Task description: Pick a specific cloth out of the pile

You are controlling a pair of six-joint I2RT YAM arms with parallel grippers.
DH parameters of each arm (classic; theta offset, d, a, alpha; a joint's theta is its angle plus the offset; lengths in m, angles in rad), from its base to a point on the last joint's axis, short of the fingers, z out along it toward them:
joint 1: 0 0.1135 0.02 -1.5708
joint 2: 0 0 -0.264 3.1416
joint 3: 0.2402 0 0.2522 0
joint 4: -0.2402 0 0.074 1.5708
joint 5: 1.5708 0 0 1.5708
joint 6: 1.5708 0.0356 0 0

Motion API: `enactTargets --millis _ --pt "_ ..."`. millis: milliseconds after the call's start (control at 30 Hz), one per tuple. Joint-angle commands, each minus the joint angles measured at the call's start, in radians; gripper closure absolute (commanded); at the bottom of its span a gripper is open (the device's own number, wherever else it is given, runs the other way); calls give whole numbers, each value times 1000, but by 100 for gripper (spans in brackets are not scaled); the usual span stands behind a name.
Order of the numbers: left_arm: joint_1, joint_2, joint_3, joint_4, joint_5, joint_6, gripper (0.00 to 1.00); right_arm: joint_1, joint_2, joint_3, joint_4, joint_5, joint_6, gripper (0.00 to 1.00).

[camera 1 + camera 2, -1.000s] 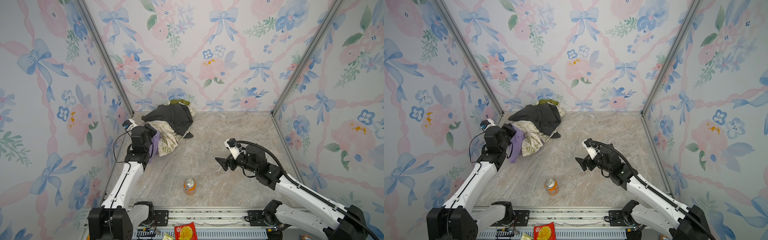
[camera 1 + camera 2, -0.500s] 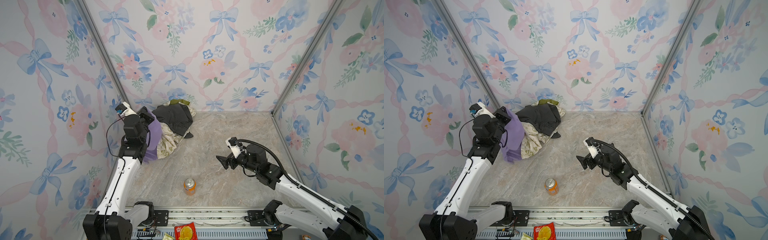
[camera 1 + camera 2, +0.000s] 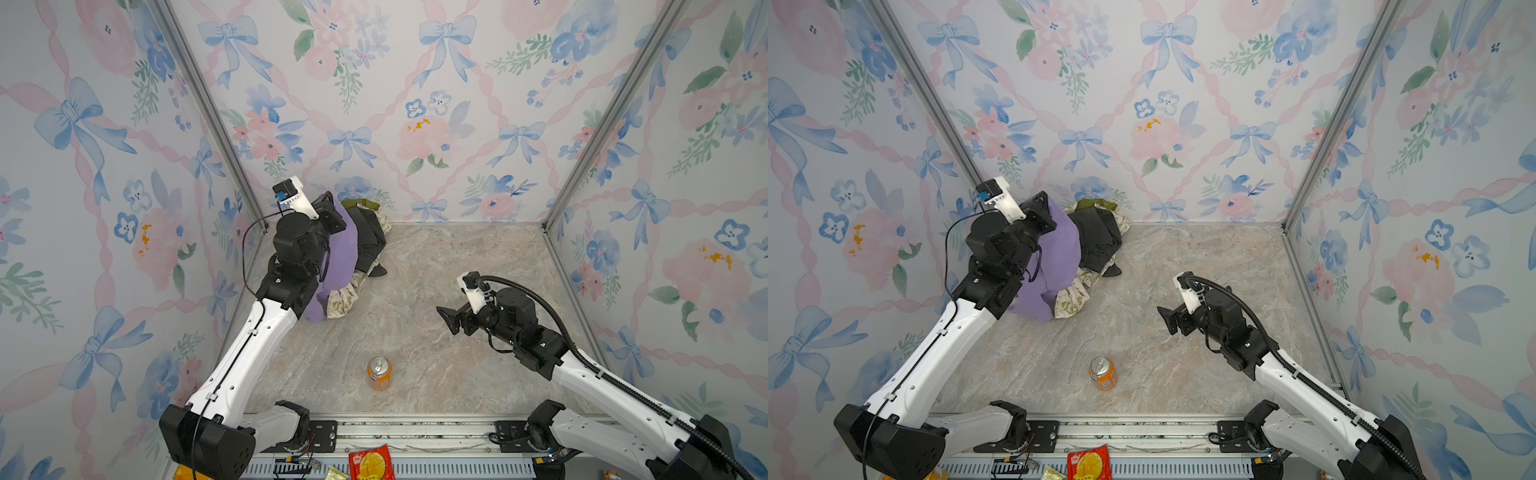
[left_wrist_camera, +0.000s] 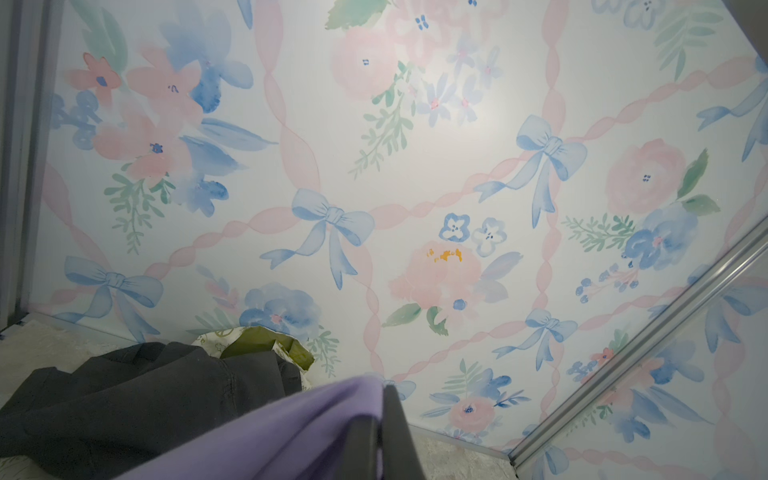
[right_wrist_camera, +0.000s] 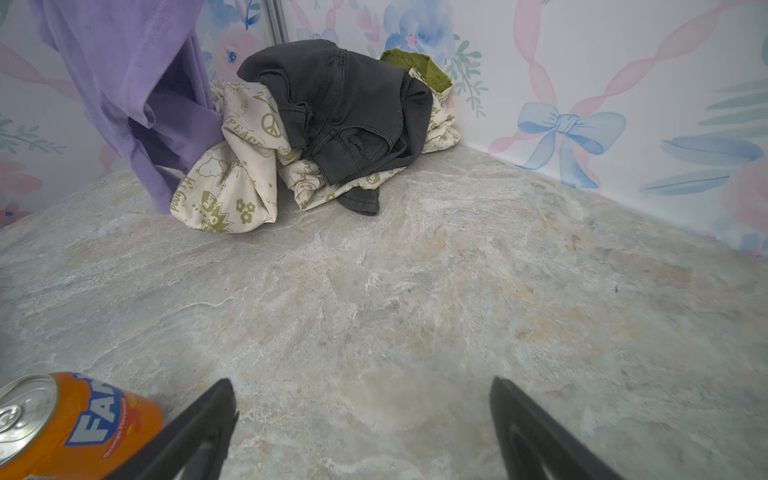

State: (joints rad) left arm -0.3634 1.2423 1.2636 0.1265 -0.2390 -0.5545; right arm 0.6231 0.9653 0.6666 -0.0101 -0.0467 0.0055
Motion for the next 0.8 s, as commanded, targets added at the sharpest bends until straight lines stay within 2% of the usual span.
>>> enactTargets --millis 0,167,233,333,400,533,633,767 --pt "-37 60 -26 59 14 68 100 -15 -19 -14 3 42 27 3" --pt "-82 190 -99 59 50 67 99 -30 -20 -13 -10 66 40 3" --pt "-93 251 -113 50 73 68 88 -35 -21 -13 -15 73 46 3" --pt "-95 295 -113 14 108 61 60 -47 -19 -10 -25 73 51 3" --pt "-95 272 -134 15 117 46 43 -54 -20 -10 -33 74 52 3" --pt "-93 158 -207 18 25 13 16 -67 -20 -16 -20 56 58 3" --pt "-88 57 -285 22 -46 0 5 -68 -4 -16 0 13 60 3" --pt "-70 -70 -410 18 -115 -32 2 -63 38 8 10 -31 68 3"
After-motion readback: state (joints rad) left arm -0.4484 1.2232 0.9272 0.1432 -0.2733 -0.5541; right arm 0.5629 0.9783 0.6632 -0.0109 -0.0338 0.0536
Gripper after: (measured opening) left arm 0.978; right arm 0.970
